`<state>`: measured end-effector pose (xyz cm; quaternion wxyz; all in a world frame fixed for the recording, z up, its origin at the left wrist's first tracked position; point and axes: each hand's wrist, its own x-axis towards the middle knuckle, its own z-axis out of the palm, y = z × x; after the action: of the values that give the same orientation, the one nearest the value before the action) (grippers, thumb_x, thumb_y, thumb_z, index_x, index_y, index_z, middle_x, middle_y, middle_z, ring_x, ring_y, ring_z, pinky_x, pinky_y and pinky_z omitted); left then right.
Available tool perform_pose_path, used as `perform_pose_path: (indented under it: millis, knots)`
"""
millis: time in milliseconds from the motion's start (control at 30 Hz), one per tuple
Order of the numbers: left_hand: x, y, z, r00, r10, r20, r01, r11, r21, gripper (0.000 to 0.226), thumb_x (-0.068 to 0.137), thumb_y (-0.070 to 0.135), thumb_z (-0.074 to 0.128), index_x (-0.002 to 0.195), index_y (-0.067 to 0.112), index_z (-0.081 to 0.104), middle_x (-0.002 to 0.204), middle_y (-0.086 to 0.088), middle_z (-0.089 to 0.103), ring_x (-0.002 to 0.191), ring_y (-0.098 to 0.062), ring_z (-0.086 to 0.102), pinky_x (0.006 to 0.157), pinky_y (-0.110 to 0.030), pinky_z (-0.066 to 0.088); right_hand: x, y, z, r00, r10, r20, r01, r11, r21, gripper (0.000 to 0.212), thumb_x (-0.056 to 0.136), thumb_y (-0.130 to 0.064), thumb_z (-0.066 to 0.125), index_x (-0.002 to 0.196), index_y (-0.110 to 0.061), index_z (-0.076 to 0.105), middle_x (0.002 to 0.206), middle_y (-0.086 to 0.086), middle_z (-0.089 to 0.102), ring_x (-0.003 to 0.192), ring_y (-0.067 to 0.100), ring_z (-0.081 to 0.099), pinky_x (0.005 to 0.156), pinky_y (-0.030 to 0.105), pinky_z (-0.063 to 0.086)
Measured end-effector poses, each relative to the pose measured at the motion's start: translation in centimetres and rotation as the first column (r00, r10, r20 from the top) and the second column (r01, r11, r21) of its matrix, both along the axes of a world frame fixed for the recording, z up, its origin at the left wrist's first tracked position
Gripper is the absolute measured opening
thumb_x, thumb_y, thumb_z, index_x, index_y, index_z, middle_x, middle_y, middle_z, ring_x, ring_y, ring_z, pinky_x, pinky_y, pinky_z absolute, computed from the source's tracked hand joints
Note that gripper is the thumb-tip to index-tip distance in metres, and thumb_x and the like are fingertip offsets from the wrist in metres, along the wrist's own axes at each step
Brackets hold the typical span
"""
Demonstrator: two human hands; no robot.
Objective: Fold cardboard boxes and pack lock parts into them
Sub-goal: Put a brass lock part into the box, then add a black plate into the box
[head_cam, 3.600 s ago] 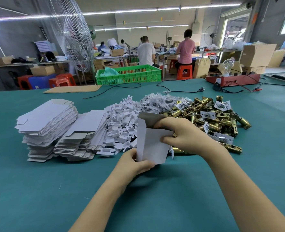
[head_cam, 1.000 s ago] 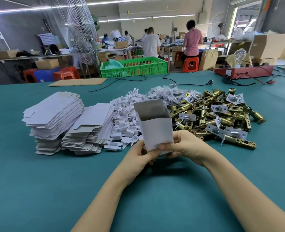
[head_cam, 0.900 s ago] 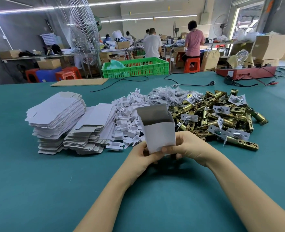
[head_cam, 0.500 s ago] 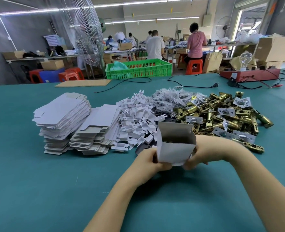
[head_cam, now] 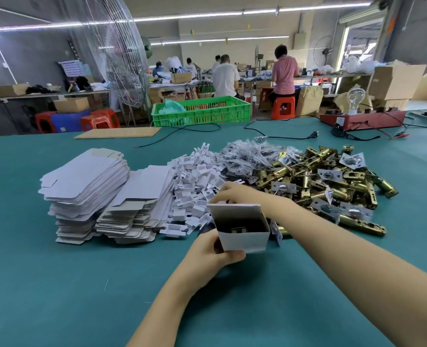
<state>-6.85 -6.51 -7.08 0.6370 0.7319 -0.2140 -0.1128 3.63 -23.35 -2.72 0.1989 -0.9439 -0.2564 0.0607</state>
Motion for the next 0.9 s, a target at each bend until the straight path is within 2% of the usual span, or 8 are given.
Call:
perform_pose_path:
  millis: [100, 200, 367, 467, 533, 633, 733, 900]
  knots:
    - [0.3, 0.0, -0.1, 1.0, 0.01, -0.006, -0.01, 1.0, 0.008, 0.027, 0.078, 0.011, 0.073, 0.097, 0.03, 0.072, 0.094, 0.009, 0.075, 0.088, -0.009, 0.068, 0.076, -0.019, 0.051, 0.6, 1.9, -0.4, 0.971, -0.187, -0.151, 0.208, 0.969, 0.135, 0.036, 0.093, -0.029, 0.058, 0.118, -0.004, 0.055, 0.105, 0.016, 0.058, 0.077, 0.015, 0.047, 0.06, 0.026, 0.032]
    - [0.5, 0.1, -0.4, 1.0, 0.012, -0.008, -0.012, 1.0, 0.013, 0.022, 0.083, 0.002, 0.07, 0.096, 0.02, 0.068, 0.078, 0.007, 0.07, 0.07, -0.012, 0.062, 0.069, -0.023, 0.052, 0.7, 2.4, -0.4, 0.97, -0.221, -0.107, 0.23, 0.969, 0.088, 0.031, 0.096, -0.023, 0.05, 0.12, -0.004, 0.052, 0.097, 0.006, 0.05, 0.078, 0.017, 0.046, 0.056, 0.025, 0.029]
    - [0.6, 0.0, -0.8, 0.998, 0.054, -0.014, -0.053, 0.998, 0.026, 0.026, 0.082, -0.008, 0.066, 0.099, 0.012, 0.066, 0.077, 0.003, 0.07, 0.072, -0.012, 0.064, 0.069, -0.026, 0.054, -2.2, 0.3, -0.2, 0.993, -0.104, 0.049, 0.094, 0.98, 0.177, 0.018, 0.09, -0.015, 0.063, 0.106, -0.008, 0.067, 0.121, 0.01, 0.056, 0.11, 0.023, 0.053, 0.091, 0.033, 0.043]
    - [0.5, -0.3, -1.0, 0.996, 0.091, 0.013, -0.091, 0.994, 0.052, 0.028, 0.081, -0.01, 0.065, 0.098, 0.011, 0.065, 0.079, 0.003, 0.07, 0.073, -0.011, 0.065, 0.068, -0.027, 0.055, -4.3, -2.0, -0.1, 0.971, -0.236, 0.04, 0.187, 0.85, 0.493, 0.018, 0.088, -0.028, 0.066, 0.088, -0.01, 0.062, 0.086, 0.002, 0.066, 0.073, 0.008, 0.06, 0.066, 0.027, 0.047]
    - [0.6, -0.6, -1.1, 0.99, 0.129, 0.051, -0.133, 0.988, 0.079, 0.027, 0.08, -0.011, 0.066, 0.097, 0.01, 0.066, 0.083, 0.001, 0.069, 0.073, -0.012, 0.065, 0.07, -0.033, 0.057, -5.7, -3.4, 0.5, 0.946, -0.324, 0.002, 0.256, 0.751, 0.609, 0.02, 0.089, -0.035, 0.063, 0.089, -0.015, 0.06, 0.079, -0.008, 0.066, 0.066, -0.001, 0.06, 0.061, 0.016, 0.047]
    - [0.5, -0.9, -0.9, 0.981, 0.152, 0.117, -0.167, 0.976, 0.138, 0.021, 0.081, -0.007, 0.067, 0.091, 0.011, 0.065, 0.082, 0.001, 0.066, 0.069, -0.011, 0.064, 0.073, -0.04, 0.056, -7.2, -5.5, 1.4, 0.909, -0.415, -0.031, 0.33, 0.673, 0.661, 0.017, 0.092, -0.031, 0.06, 0.095, -0.015, 0.06, 0.092, -0.001, 0.069, 0.086, 0.014, 0.067, 0.074, 0.027, 0.057]
    - [0.3, -1.2, -0.5, 0.977, 0.166, 0.135, -0.188, 0.967, 0.172, 0.018, 0.078, 0.001, 0.071, 0.086, 0.016, 0.065, 0.081, -0.002, 0.066, 0.068, -0.012, 0.064, 0.075, -0.044, 0.055, -8.6, -6.9, 2.2, 0.891, -0.442, -0.102, 0.387, 0.624, 0.678, 0.015, 0.095, -0.024, 0.059, 0.095, -0.009, 0.059, 0.092, 0.008, 0.072, 0.087, 0.025, 0.07, 0.08, 0.042, 0.058]
    - [0.0, -1.3, -0.1, 0.987, 0.15, 0.053, -0.158, 0.962, 0.223, 0.017, 0.077, 0.011, 0.07, 0.091, 0.019, 0.066, 0.08, 0.0, 0.069, 0.07, -0.016, 0.068, 0.079, -0.043, 0.058, -10.8, -7.3, 4.6, 0.898, -0.426, -0.112, 0.384, 0.631, 0.674, 0.013, 0.096, -0.025, 0.056, 0.104, -0.015, 0.059, 0.08, 0.008, 0.072, 0.067, 0.02, 0.069, 0.062, 0.033, 0.058]
